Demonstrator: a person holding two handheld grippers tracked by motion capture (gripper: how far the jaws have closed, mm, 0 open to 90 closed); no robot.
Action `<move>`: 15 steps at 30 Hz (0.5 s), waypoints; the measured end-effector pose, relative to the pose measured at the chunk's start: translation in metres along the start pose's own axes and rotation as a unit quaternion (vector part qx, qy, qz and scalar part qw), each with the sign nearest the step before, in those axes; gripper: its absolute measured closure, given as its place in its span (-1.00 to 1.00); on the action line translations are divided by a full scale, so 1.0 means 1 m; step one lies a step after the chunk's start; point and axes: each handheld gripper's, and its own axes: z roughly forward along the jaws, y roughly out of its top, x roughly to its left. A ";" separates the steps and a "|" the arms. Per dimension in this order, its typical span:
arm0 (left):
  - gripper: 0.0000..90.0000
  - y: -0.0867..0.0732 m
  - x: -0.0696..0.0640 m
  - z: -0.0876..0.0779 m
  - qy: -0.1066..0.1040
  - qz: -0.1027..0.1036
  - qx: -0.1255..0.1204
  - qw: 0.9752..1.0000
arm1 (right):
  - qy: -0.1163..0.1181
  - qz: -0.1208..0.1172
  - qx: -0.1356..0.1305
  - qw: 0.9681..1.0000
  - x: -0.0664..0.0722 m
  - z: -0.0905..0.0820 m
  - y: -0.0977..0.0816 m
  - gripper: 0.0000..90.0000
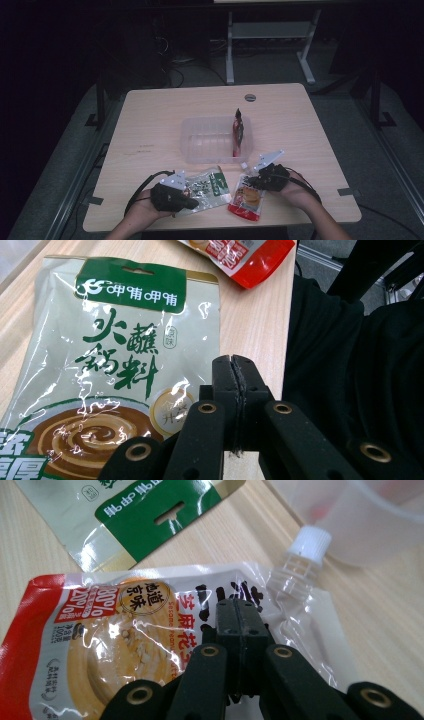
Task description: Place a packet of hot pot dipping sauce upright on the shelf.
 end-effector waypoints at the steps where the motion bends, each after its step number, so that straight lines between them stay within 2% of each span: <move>1: 0.98 0.000 0.001 0.000 0.000 0.001 0.000 1.000 | 0.000 0.002 0.005 1.000 0.001 0.000 0.000 1.00; 9: 0.98 -0.001 0.000 -0.003 0.001 -0.002 0.000 1.000 | -0.007 0.004 0.027 1.000 0.007 -0.007 -0.007 1.00; 13: 0.98 0.004 -0.003 0.002 -0.002 0.002 0.001 1.000 | -0.013 0.011 0.042 0.999 0.015 -0.017 -0.017 1.00; 15: 0.98 0.008 -0.004 0.005 -0.005 0.008 0.003 1.000 | -0.019 0.007 0.042 0.999 0.016 -0.019 -0.018 1.00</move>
